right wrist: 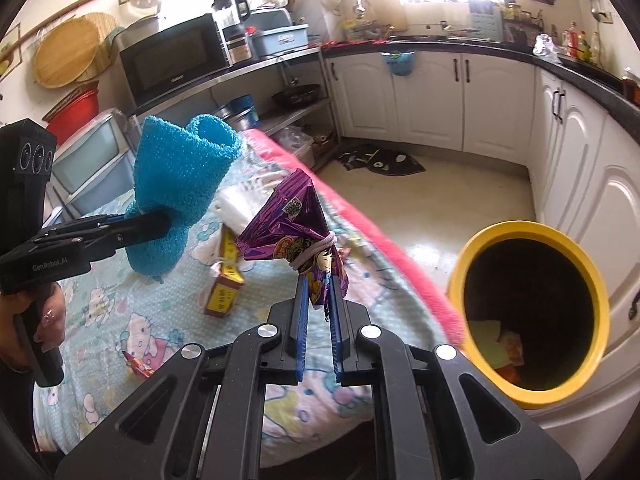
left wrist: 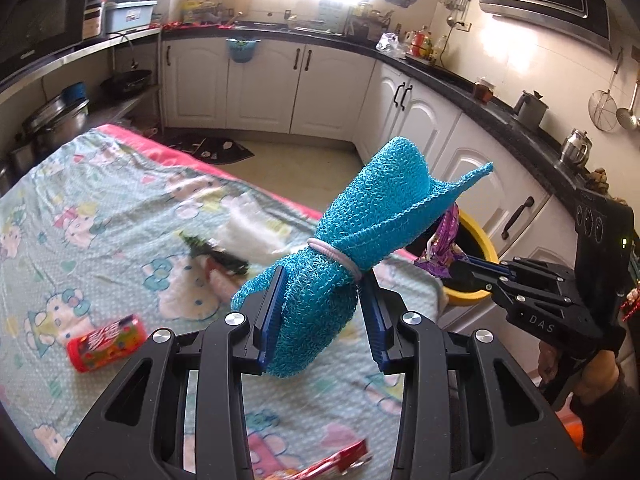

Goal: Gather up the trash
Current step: 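Carry the blue scrubber and purple wrapper toward the yellow bin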

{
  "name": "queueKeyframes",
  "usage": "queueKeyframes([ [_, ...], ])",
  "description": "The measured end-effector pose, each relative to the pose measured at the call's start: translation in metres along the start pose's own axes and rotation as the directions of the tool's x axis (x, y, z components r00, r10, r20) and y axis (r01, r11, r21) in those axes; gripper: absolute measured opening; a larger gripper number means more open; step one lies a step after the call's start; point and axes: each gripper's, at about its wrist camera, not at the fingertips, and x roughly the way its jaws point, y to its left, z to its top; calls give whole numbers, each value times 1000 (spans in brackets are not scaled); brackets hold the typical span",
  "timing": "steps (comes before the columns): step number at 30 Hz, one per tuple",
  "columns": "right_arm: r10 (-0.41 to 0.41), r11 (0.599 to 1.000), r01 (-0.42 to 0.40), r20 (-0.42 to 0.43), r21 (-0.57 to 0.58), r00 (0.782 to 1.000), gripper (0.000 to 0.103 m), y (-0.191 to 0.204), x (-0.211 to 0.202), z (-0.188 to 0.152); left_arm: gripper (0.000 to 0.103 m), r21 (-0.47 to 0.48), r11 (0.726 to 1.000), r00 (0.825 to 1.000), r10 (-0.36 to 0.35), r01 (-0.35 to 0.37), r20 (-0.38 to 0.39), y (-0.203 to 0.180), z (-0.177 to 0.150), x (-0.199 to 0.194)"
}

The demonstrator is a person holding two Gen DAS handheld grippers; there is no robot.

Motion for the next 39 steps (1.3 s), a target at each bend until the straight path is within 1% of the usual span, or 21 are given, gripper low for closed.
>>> queueKeyframes([
  [7,-57,998,55,38,35,998,10,-22,-21,1,29,-28,1000,1000,-14,14,0,-17,13,11],
  [11,-86,995,82,59,59,995,10,-37,-33,2,29,-43,998,999,-44,44,-1,-27,21,17],
  [17,-134,987,125,86,100,987,10,-60,-48,3,29,-26,998,998,-58,59,12,-47,32,24],
  [25,-213,965,191,115,177,970,10,-99,-69,1,29,9,996,996,-86,86,4,-78,46,43],
  [29,-255,949,224,123,224,959,10,-120,-79,-3,29,33,994,995,-100,101,-6,-98,52,56],
  [36,-318,920,275,121,279,940,10,-151,-90,-10,29,48,992,993,-116,117,-36,-120,58,82],
  [39,-334,911,291,110,294,936,10,-163,-90,-12,29,47,991,990,-125,128,-57,-128,59,97],
])
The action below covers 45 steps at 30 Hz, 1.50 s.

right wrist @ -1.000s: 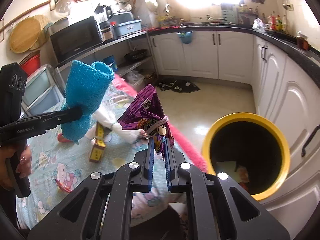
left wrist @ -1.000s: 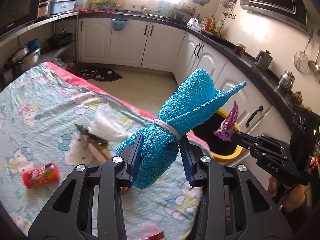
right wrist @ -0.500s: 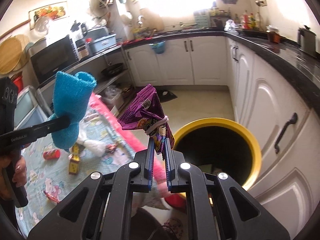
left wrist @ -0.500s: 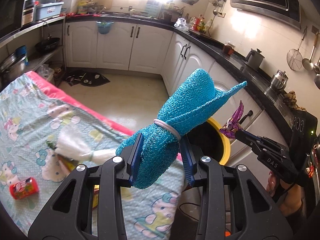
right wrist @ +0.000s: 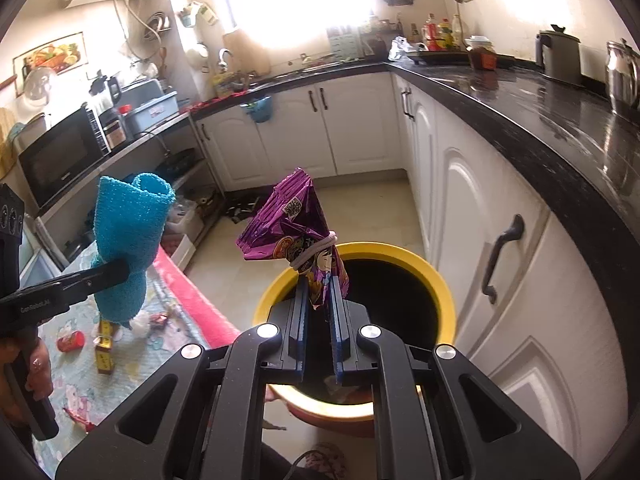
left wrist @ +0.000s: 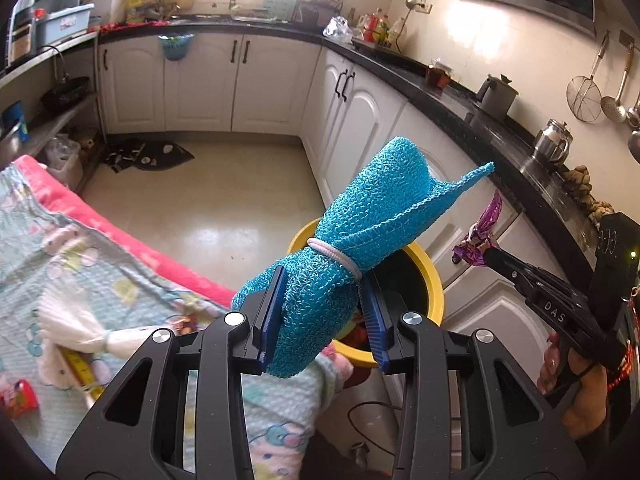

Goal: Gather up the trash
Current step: 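Carry the blue scrubber and purple wrapper toward the yellow bin, then open the left tool over the bin while the right tool opens to drop the wrapper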

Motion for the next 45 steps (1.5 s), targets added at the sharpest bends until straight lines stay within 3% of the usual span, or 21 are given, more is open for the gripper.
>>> queueKeyframes([
  [15,-53,998,57,-101,37,993,10,-32,44,-12,32,19,1000,987,4,-1,-164,-25,6,92],
  [27,-66,995,77,-170,62,983,12,-48,82,-20,41,24,1000,977,15,-10,-212,-28,13,127],
  [29,-70,995,82,-176,62,982,22,-48,86,-19,42,15,1000,977,14,-11,-211,-25,13,127],
  [36,-90,992,104,-167,75,982,36,-55,79,-21,61,0,1000,984,5,-5,-179,-20,18,115],
  [40,-95,991,109,-153,82,984,47,-56,70,-24,66,-11,1000,988,14,-16,-154,-15,17,98],
  [42,-99,991,111,-144,77,985,51,-53,65,-25,77,-15,1000,990,25,-27,-136,-15,17,90],
  [45,-102,991,111,-126,69,987,61,-47,57,-25,85,-34,999,993,37,-41,-115,-10,14,76],
])
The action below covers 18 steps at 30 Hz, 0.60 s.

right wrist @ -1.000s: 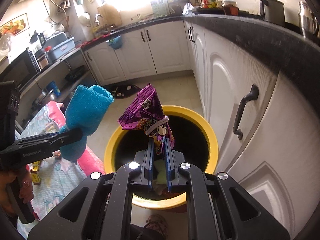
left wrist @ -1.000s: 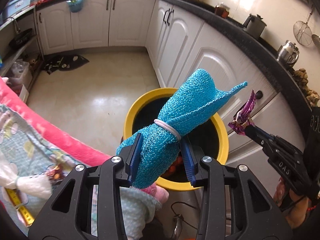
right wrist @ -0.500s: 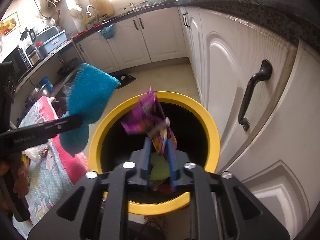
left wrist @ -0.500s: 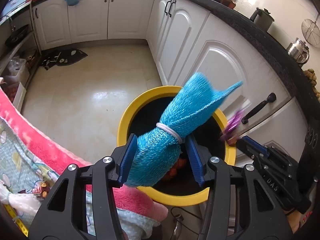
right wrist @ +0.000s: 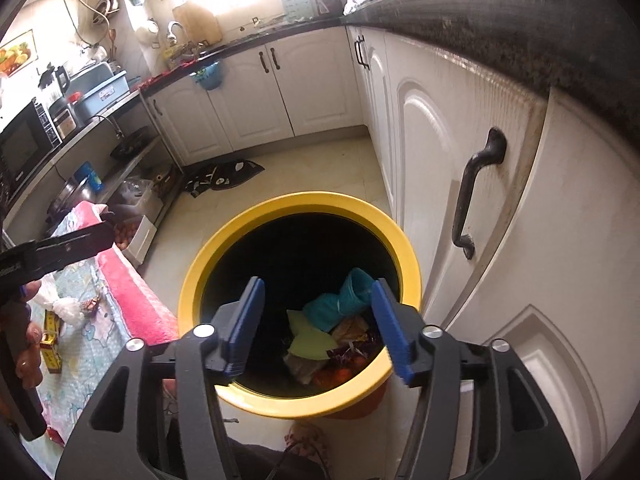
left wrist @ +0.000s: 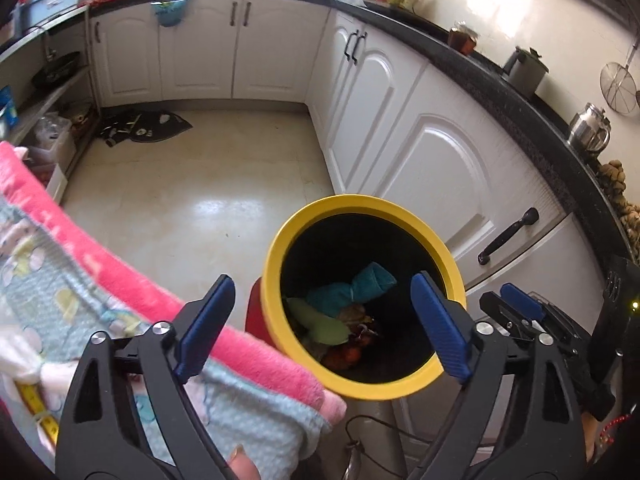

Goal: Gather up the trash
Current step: 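Open the left tool over the bin while the right tool opens to drop the wrapper, then move both open tools back over the bed toward the remaining items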

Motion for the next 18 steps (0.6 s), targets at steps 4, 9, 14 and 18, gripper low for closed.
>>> queueKeyframes([
  [4,12,1000,-12,29,0,1000,69,9,-12,0,92,-29,999,1000,15,-14,27,10,-7,-19],
  [9,28,999,-26,66,-28,997,76,24,-27,2,92,-45,998,997,46,-44,60,18,-17,-40],
  [14,61,996,-54,98,-72,993,80,45,-44,4,92,-77,996,994,61,-54,91,29,-31,-64],
  [18,88,991,-75,113,-110,990,81,62,-55,2,92,-97,993,992,75,-64,105,39,-45,-82],
])
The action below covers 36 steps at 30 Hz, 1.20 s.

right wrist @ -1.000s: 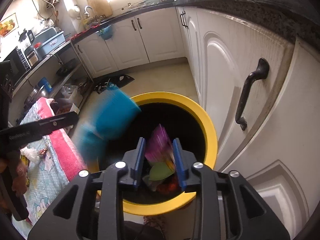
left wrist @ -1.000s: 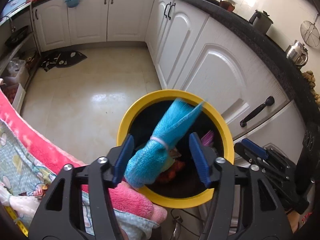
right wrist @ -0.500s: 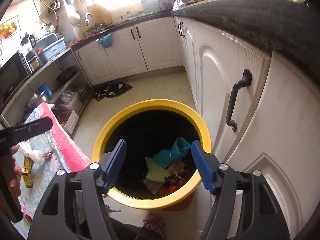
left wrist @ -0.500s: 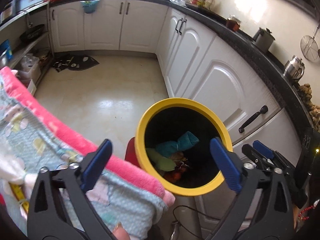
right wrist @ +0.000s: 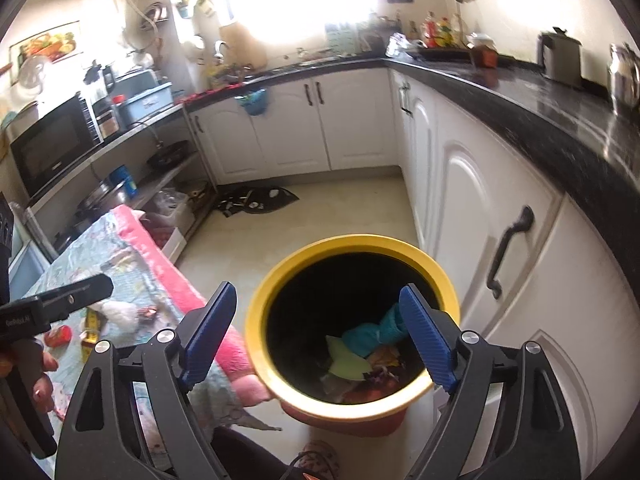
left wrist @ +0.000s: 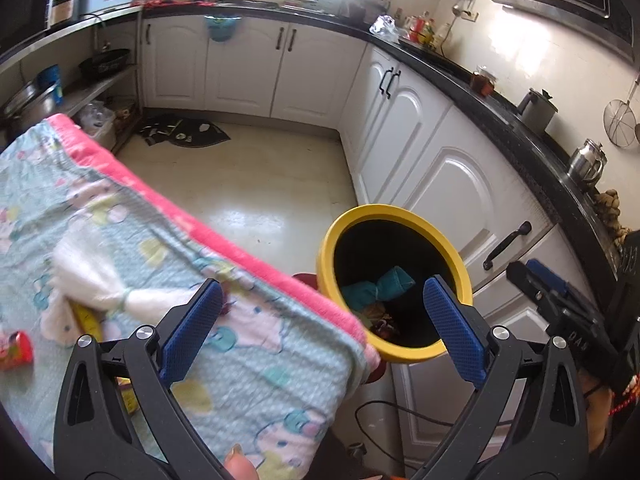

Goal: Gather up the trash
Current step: 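Move both open tools back over the bed toward the remaining items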

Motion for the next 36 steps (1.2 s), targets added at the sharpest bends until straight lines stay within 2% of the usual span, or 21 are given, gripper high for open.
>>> queueKeyframes([
  [12,98,991,-96,17,-98,995,84,62,-17,4,92,-62,995,994,88,-84,64,51,-21,-59],
  [23,195,962,-192,-1,-193,981,85,120,-24,-2,92,-126,981,977,166,-149,133,94,-31,-108],
  [31,247,934,-246,-28,-258,969,85,156,-24,-10,92,-162,968,967,215,-192,136,124,-49,-133],
  [36,280,914,-283,-52,-291,958,85,178,-22,-16,92,-162,966,967,224,-203,120,140,-63,-142],
])
